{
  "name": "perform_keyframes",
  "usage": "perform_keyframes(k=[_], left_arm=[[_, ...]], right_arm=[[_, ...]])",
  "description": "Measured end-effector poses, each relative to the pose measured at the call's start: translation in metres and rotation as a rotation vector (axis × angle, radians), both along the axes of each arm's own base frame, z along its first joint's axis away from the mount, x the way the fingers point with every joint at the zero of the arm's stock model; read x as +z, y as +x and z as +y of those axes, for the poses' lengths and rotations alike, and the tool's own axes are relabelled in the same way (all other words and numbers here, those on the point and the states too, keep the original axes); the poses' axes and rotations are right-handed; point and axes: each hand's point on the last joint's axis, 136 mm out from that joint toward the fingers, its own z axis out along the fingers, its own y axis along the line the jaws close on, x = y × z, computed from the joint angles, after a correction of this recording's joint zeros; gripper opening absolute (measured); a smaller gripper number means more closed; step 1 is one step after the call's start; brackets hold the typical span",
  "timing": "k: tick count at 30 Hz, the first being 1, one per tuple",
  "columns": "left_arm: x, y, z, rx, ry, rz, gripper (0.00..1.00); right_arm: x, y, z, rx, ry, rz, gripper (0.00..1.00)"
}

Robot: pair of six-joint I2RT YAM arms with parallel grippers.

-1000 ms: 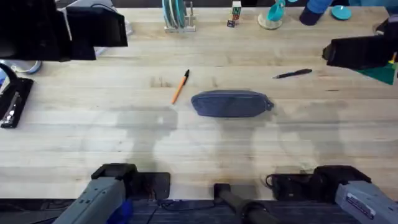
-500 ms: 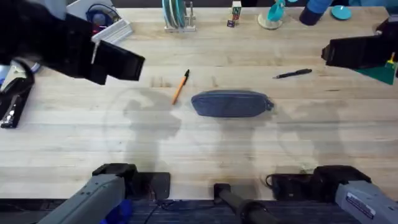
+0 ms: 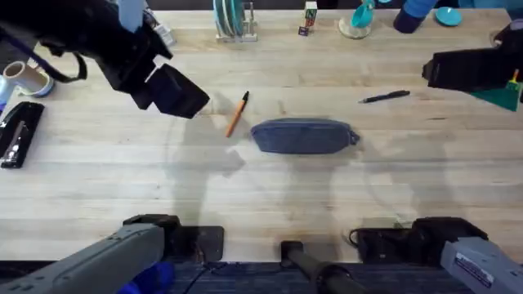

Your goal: Unzip the bag, pick up the pens from the table one at a time and place them inside, then zip the bag closed.

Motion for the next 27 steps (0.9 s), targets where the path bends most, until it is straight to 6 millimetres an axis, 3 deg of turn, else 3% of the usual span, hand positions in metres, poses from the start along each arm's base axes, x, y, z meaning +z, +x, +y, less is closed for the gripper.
perform_keyframes(k=[9,20,27], left_arm=[[-0.029,0.002,-0.028,-0.271,-0.088,-0.063,0.995],[-0.090,0.000,-0.051,-0.409,-0.226,-0.091,0.995],[-0.112,-0.005,-0.061,-0.462,-0.289,-0.118,0.996]], right_arm=[[0.000,0.000,0.000,0.000,0.000,0.002,0.997],[-0.003,-0.003,0.000,0.000,0.000,0.019,0.997],[-0.003,-0.003,0.000,0.000,0.000,0.019,0.997]])
